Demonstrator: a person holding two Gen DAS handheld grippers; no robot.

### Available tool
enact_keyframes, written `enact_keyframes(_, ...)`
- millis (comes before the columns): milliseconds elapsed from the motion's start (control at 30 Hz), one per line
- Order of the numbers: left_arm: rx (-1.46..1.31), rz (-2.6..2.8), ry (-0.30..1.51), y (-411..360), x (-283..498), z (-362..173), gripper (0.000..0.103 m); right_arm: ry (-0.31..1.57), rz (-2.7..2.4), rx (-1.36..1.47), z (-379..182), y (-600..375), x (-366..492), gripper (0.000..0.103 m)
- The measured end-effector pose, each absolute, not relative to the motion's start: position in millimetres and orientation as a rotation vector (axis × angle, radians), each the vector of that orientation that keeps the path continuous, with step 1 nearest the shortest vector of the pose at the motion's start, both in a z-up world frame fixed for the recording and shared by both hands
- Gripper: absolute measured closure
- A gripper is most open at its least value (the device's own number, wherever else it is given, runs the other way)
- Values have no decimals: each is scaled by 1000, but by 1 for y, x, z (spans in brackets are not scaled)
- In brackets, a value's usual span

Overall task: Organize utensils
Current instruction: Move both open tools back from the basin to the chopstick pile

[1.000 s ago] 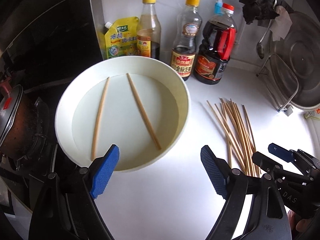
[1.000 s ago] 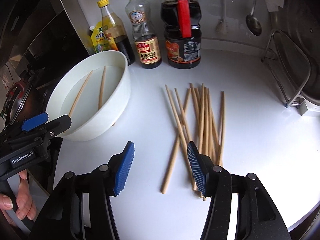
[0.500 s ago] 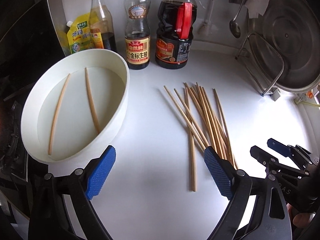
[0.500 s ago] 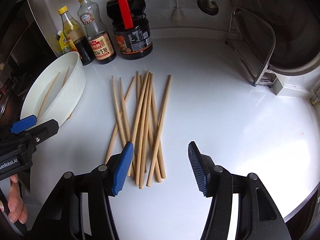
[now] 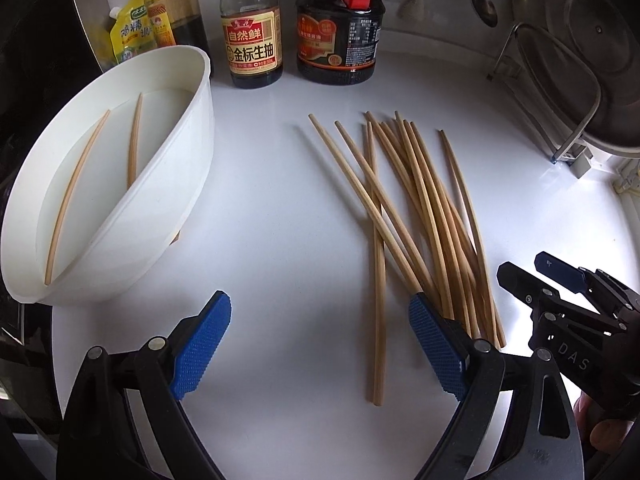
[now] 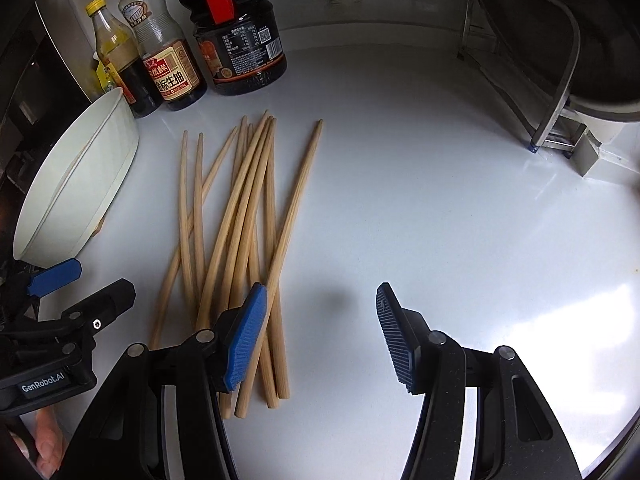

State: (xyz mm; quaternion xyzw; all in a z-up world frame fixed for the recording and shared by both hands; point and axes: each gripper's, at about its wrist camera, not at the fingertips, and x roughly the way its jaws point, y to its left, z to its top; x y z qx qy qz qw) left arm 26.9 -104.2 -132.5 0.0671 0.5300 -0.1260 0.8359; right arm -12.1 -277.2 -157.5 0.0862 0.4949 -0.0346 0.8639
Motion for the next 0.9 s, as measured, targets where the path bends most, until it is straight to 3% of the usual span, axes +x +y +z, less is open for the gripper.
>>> enact_keyframes(900, 155, -237, 1151, -115, 30, -158, 14, 1026, -101, 143, -175, -296, -11, 48)
